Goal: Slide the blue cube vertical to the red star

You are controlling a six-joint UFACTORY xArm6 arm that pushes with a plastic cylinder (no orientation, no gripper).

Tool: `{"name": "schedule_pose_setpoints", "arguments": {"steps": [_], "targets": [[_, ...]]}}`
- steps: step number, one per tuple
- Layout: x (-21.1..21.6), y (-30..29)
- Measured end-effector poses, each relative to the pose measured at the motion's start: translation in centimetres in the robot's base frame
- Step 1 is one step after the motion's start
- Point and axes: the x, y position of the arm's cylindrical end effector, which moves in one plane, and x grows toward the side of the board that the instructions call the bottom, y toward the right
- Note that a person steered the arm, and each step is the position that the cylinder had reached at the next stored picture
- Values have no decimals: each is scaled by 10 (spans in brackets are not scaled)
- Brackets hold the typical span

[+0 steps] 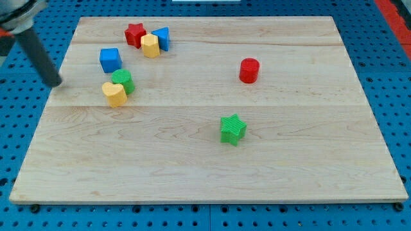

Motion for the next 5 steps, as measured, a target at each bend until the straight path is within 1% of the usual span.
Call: {"name": "schedule_pose_setpoints", "arguments": {"steps": [1, 2, 3, 4, 5], "targets": [[-21, 27], [-34, 1], [-49, 66], [-50, 92], [-50, 48]]}}
